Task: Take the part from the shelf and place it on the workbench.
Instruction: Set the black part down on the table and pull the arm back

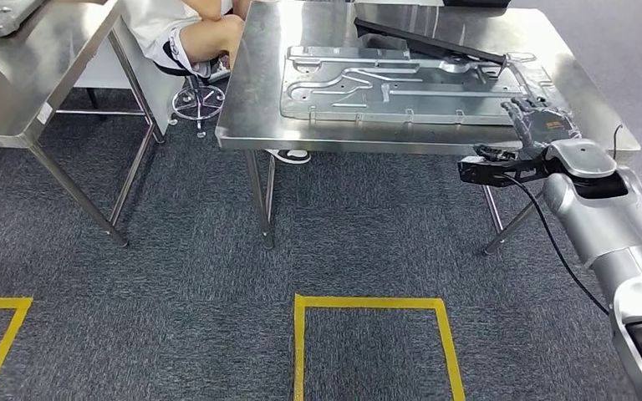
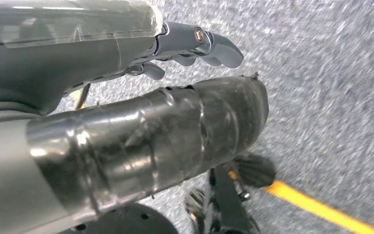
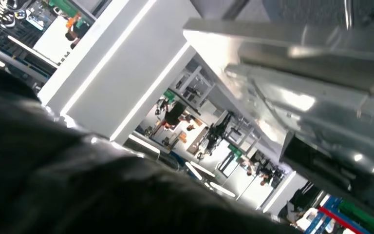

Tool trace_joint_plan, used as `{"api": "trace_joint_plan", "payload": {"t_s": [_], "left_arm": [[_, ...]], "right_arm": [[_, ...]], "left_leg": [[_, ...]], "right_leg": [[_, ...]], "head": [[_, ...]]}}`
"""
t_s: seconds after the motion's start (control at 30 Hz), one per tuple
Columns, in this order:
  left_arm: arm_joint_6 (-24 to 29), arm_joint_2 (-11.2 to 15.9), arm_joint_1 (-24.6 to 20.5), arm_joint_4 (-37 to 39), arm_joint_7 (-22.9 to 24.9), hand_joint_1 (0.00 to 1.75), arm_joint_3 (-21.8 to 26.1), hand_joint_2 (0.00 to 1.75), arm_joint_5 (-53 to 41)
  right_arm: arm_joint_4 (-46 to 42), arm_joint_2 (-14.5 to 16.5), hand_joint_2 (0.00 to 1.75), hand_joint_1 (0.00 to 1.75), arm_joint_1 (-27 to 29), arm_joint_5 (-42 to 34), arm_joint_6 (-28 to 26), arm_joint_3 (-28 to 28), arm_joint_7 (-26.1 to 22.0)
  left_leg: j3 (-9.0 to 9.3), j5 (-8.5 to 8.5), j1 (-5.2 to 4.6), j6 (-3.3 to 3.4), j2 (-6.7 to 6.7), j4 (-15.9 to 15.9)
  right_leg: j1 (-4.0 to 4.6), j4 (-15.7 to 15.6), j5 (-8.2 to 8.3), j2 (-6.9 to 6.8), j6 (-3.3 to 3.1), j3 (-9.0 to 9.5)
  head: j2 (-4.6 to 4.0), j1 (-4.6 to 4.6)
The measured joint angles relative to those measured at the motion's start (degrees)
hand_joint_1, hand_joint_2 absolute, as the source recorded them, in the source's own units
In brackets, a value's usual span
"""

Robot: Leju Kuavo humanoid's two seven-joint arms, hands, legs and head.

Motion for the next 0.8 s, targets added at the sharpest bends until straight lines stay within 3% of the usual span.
{"api": "trace_joint_plan", "payload": {"t_s": [0.07, 0.13, 0.2, 0.27, 0.3, 0.33, 0.4, 0.43, 0.47, 0.5, 0.53, 0.57, 0.6, 0.67, 0.7, 0.77, 0.8], "left_arm": [[0.0, -0.01, -0.03, 0.0, 0.0, 0.0, 0.0, 0.0, 0.0], [0.01, -0.02, -0.03, 0.0, 0.0, 0.0, 0.0, 0.0, -0.01], [0.02, -0.02, 0.03, 0.0, 0.0, 0.0, 0.0, 0.0, -0.05], [0.02, -0.02, 0.18, 0.0, -0.01, 0.0, 0.01, 0.0, -0.15], [0.02, -0.02, 0.24, 0.0, -0.02, 0.0, 0.01, 0.0, -0.21], [0.01, -0.02, 0.31, 0.0, -0.03, 0.0, 0.01, 0.0, -0.25], [0.0, -0.02, 0.37, 0.0, -0.04, 0.0, 0.0, 0.0, -0.3], [0.0, -0.03, 0.4, 0.0, -0.05, 0.0, 0.0, 0.0, -0.32], [0.0, -0.05, 0.38, 0.0, -0.06, 0.0, 0.0, 0.0, -0.33], [-0.01, -0.07, 0.34, 0.0, -0.08, 0.0, 0.0, 0.0, -0.34], [-0.01, -0.08, 0.3, 0.0, -0.11, 0.0, 0.0, 0.0, -0.35], [0.0, -0.05, 0.27, 0.0, -0.13, 0.0, 0.0, 0.0, -0.36], [0.03, 0.08, 0.23, -0.02, -0.14, 0.0, 0.0, 0.0, -0.36], [0.18, 0.33, 0.16, -0.08, -0.13, 0.0, 0.0, 0.0, -0.39], [0.26, 0.43, 0.1, -0.1, -0.11, 0.0, 0.0, 0.0, -0.41], [0.32, 0.37, 0.01, -0.11, -0.26, 0.0, 0.0, 0.0, -0.44], [0.3, 0.32, -0.03, -0.11, -0.41, 0.0, 0.0, 0.0, -0.45]], "right_arm": [[-0.01, 0.0, 0.0, 0.0, 0.04, 0.0, -0.02, 0.0, 0.0], [-0.08, 0.01, 0.0, 0.0, -0.08, -0.02, -0.07, 0.0, 0.01], [-0.16, 0.01, 0.0, 0.0, -0.16, -0.07, -0.1, 0.0, 0.01], [-0.16, 0.02, 0.0, 0.0, -0.11, -0.11, -0.11, 0.0, 0.0], [-0.16, 0.04, 0.0, 0.0, -0.09, -0.13, -0.11, 0.0, 0.0], [-0.15, 0.06, 0.0, 0.0, -0.05, -0.13, -0.13, 0.0, 0.0], [-0.15, 0.09, 0.0, 0.0, 0.02, -0.13, -0.15, 0.0, 0.0], [-0.14, 0.09, 0.0, 0.0, 0.1, -0.13, -0.15, 0.0, 0.0], [-0.12, 0.09, 0.0, 0.0, 0.21, -0.15, -0.16, 0.0, 0.0], [-0.1, 0.09, 0.0, 0.0, 0.34, -0.17, -0.16, 0.0, -0.01], [-0.09, 0.09, 0.0, 0.0, 0.46, -0.21, -0.17, 0.0, -0.01], [-0.09, 0.08, 0.0, 0.0, 0.55, -0.26, -0.2, 0.0, -0.02], [-0.09, 0.08, 0.0, 0.0, 0.61, -0.3, -0.23, 0.0, -0.02], [-0.08, -0.03, 0.0, 0.0, 0.67, -0.38, -0.38, -0.01, -0.02], [-0.08, -0.08, 0.44, 0.0, 0.72, -0.44, -0.45, -0.02, -0.02], [-0.08, -0.24, 1.31, 0.0, 0.91, -0.69, -0.56, -0.02, -0.09], [-0.09, -0.41, 1.75, 0.0, 1.02, -0.85, -0.59, -0.03, -0.13]], "left_leg": [[-1.76, 1.05, -0.01, -0.26, -0.01, 0.5], [-2.89, 2.02, -0.16, -0.8, -0.07, 0.8], [-3.32, 3.19, -0.21, -1.46, -0.13, 0.54], [-3.8, 3.7, -0.14, -2.14, -0.23, 0.32], [-4.38, 2.54, -0.1, -2.45, -0.3, 1.06], [-5.16, 0.25, -0.07, -2.7, -0.36, 2.91], [-6.98, -5.81, 0.09, -3.04, -0.39, 9.67], [-7.6, -7.74, 0.13, -3.14, -0.39, 13.27], [-7.64, -8.2, 0.14, -3.17, -0.38, 15.87], [-6.92, -7.36, 0.13, -3.11, -0.39, 16.85], [-5.21, -5.76, 0.1, -2.93, -0.39, 15.87], [-2.55, -4.32, -0.01, -2.6, -0.41, 13.2], [0.75, -3.97, -0.2, -2.11, -0.43, 9.21], [5.98, -5.06, -0.59, -1.39, -0.46, 1.56], [7.1, -5.64, -0.76, -1.17, -0.46, -0.55], [6.89, -4.9, -0.74, -0.79, -0.34, -1.91], [6.62, -4.25, -0.61, -0.42, -0.23, -2.32]], "right_leg": [[0.02, -4.67, 2.32, 0.04, -0.28, 4.9], [0.33, -12.74, 1.39, 0.14, -0.88, 10.82], [0.77, -16.9, 0.21, 0.15, -1.66, 12.97], [0.68, -17.5, 1.32, -0.08, -2.56, 12.25], [0.57, -17.68, 2.04, -0.21, -3.06, 11.67], [0.43, -17.85, 2.8, -0.33, -3.49, 10.99], [0.5, -17.82, 4.19, -0.38, -4.01, 9.28], [0.58, -17.74, 4.85, -0.37, -4.06, 8.38], [0.65, -17.61, 5.51, -0.36, -4.06, 7.41], [0.72, -17.44, 6.11, -0.35, -4.01, 6.44], [0.79, -17.22, 6.66, -0.35, -3.95, 5.53], [0.88, -17.0, 7.21, -0.34, -3.87, 4.68], [0.96, -16.81, 7.71, -0.34, -3.72, 4.0], [0.97, -16.72, 8.82, -0.44, -3.28, 3.21], [0.86, -16.9, 9.45, -0.52, -2.96, 3.03], [0.7, -17.37, 10.35, -0.5, -2.25, 2.83], [0.64, -17.06, 9.71, -0.33, -1.93, 2.57]], "head": [[0.0, -0.01], [0.0, -0.03], [0.0, -0.06], [0.0, -0.08], [0.0, -0.1], [0.0, -0.11], [0.0, -0.15], [0.0, -0.15], [0.0, -0.14], [0.0, -0.14], [0.0, -0.14], [0.0, -0.14], [0.0, -0.14], [0.0, -0.14], [0.0, -0.14], [0.0, -0.14], [0.0, -0.13]]}}
